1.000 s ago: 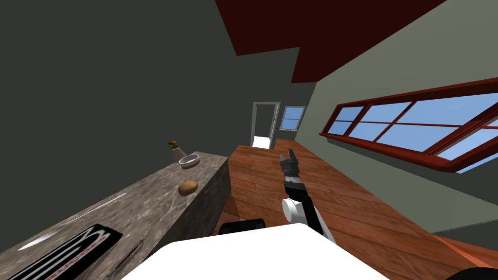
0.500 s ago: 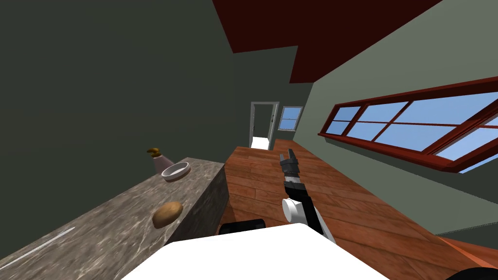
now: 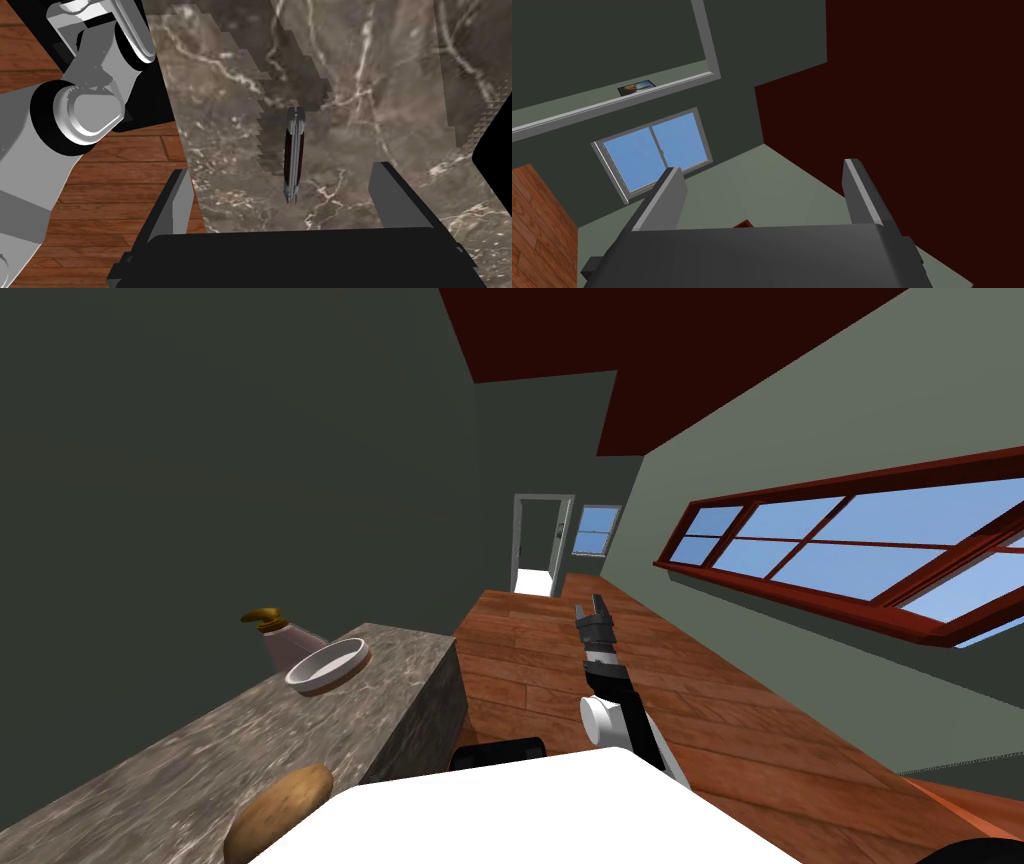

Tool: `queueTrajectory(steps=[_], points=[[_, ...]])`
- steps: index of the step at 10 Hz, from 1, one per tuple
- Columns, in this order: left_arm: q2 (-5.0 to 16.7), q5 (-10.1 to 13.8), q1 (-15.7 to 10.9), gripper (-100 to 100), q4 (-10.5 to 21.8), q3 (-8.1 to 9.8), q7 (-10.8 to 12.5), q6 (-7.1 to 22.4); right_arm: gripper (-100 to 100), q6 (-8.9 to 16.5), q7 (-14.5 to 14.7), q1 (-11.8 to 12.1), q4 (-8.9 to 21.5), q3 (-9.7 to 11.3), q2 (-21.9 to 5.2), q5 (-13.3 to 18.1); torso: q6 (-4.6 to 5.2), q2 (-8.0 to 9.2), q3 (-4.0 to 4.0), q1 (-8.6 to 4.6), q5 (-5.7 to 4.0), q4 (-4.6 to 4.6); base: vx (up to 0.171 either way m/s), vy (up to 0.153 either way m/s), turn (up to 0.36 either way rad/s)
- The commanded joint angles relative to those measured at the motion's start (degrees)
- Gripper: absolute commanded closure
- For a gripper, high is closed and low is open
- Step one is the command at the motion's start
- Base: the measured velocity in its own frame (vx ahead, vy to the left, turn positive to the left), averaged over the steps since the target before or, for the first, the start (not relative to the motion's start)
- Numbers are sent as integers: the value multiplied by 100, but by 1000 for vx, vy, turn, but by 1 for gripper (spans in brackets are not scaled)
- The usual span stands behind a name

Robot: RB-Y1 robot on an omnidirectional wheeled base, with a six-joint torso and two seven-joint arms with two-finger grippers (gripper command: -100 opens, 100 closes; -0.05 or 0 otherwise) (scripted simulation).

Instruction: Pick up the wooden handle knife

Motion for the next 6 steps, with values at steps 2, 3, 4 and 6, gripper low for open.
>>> queueTrajectory(steps=[2, 3, 4, 6], points=[[8, 2, 14, 0, -6, 2, -22, 9, 0, 0, 0, -1, 0, 0, 0, 0, -1, 25, 13, -3, -1, 5, 37, 5, -4], [61, -3, -212, -100, 60, -163, 41, 54, 0, 0, 0, -1, 0, 0, 0, 0, -2, 45, 26, -6, -1, 11, -7, -4, -13], [88, -5, -324, -100, 93, -246, 71, 78, 0, 0, 0, -2, 0, 0, 1, 0, -2, 57, 34, -8, -1, 14, -20, -8, -14], [142, -9, -547, -100, 158, -411, 132, 124, 0, 0, 0, -2, 0, 1, 1, 0, -2, 68, 40, -10, -2, 17, -20, -10, -10]])
